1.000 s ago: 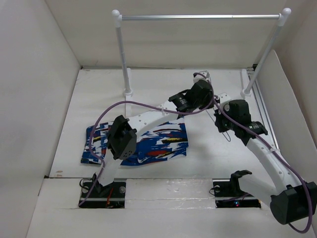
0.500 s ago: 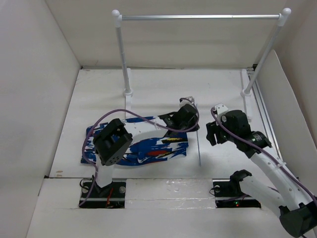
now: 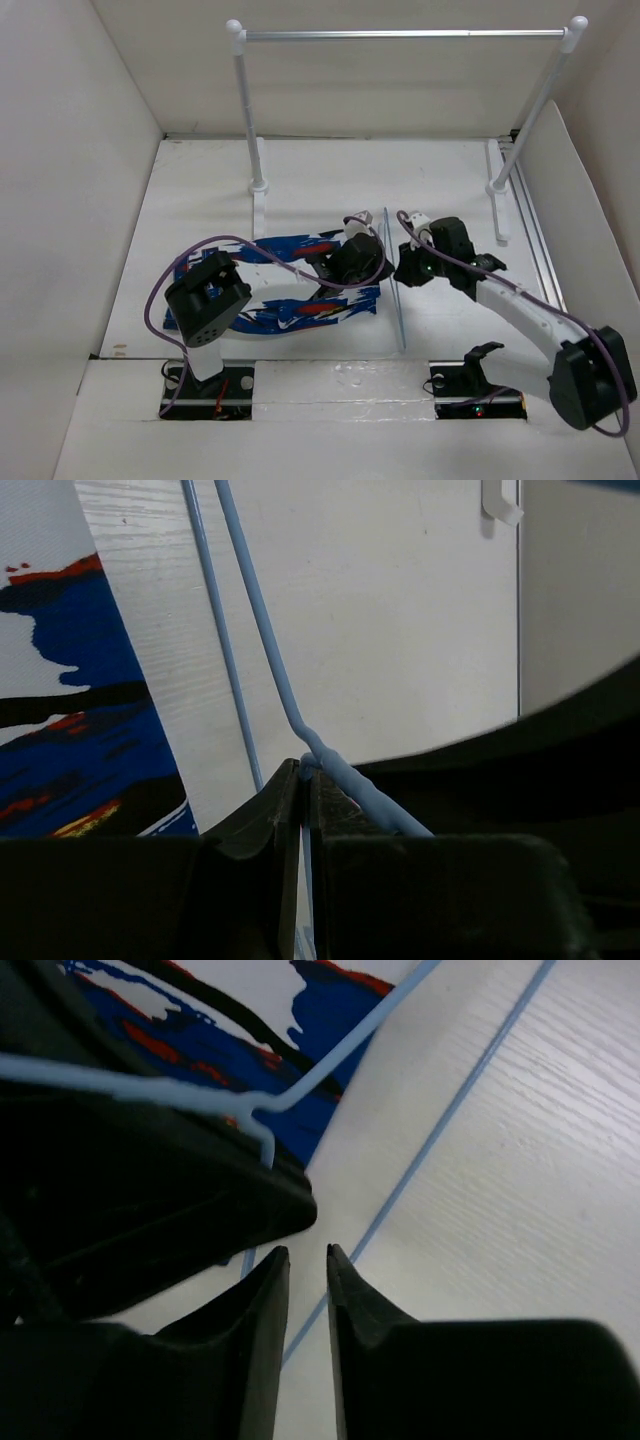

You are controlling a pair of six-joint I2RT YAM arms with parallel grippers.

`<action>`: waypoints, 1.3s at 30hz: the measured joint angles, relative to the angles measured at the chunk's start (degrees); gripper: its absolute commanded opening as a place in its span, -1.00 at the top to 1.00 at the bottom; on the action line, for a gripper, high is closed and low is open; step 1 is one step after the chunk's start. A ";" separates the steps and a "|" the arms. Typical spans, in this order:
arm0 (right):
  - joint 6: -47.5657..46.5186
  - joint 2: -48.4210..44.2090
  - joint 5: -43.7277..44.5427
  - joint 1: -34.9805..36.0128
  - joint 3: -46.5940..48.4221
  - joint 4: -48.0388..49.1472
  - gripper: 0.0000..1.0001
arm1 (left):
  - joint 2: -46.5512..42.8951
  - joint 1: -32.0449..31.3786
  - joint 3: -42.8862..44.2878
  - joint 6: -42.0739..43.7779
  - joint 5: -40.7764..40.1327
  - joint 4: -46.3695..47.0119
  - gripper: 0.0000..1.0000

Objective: Place the trousers on the hanger
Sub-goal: Place trousers on hanger

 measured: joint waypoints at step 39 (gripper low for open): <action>12.20 16.31 -6.95 -4.61 -0.79 24.52 1.00 | -4.57 0.63 -6.62 0.66 -8.02 0.17 1.00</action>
